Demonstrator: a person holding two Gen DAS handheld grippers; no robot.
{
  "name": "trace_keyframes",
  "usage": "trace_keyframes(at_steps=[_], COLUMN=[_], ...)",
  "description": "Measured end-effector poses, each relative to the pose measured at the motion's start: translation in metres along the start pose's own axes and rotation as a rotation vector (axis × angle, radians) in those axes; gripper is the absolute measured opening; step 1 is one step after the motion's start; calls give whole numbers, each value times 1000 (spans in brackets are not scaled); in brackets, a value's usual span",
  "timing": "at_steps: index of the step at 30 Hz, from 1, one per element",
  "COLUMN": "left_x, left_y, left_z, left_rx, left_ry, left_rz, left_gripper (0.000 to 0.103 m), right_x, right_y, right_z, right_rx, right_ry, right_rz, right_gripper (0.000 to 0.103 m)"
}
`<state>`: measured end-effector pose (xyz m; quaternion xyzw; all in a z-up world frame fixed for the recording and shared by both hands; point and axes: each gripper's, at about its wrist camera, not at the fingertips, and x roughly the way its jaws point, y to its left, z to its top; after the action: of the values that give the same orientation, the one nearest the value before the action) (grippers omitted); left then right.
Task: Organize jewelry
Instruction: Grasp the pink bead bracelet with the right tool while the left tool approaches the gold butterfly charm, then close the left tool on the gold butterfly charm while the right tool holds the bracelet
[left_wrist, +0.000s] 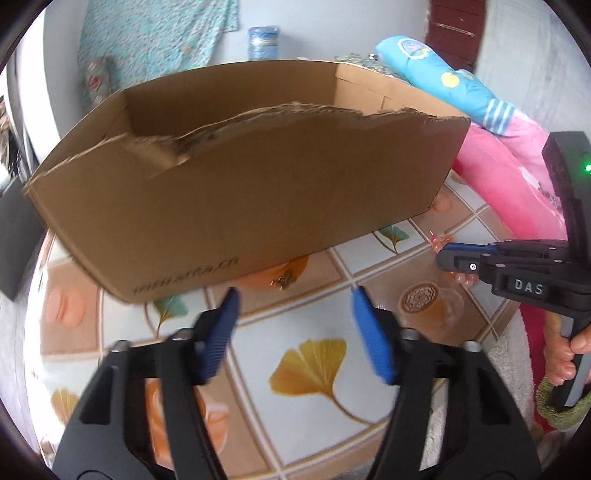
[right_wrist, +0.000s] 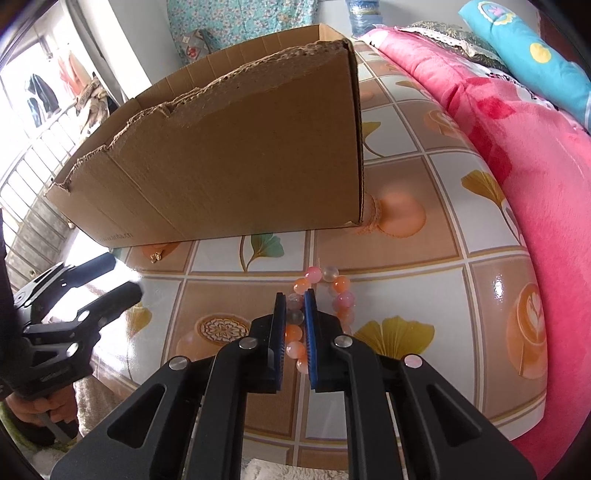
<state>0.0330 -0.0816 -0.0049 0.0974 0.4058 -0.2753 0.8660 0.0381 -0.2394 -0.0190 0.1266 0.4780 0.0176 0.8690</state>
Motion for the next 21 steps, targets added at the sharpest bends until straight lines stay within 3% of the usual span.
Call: trace_keyframes(at_steps=[3,7,21], left_x=[10,25,30], left_y=[-2,3,-21], left_z=[5,11,12], left_rx=[18,16,19], left_ry=[14,49,25], left_rz=[10,30,214], left_gripper=[35,24,16], right_x=[0,1,1], right_y=[-4,-10,-23], right_z=[0,0,-3], right_rx=[8,17,54], right_ry=[-4,-8,-27], right_rz=[20,47,105], right_gripper=[10,10,10])
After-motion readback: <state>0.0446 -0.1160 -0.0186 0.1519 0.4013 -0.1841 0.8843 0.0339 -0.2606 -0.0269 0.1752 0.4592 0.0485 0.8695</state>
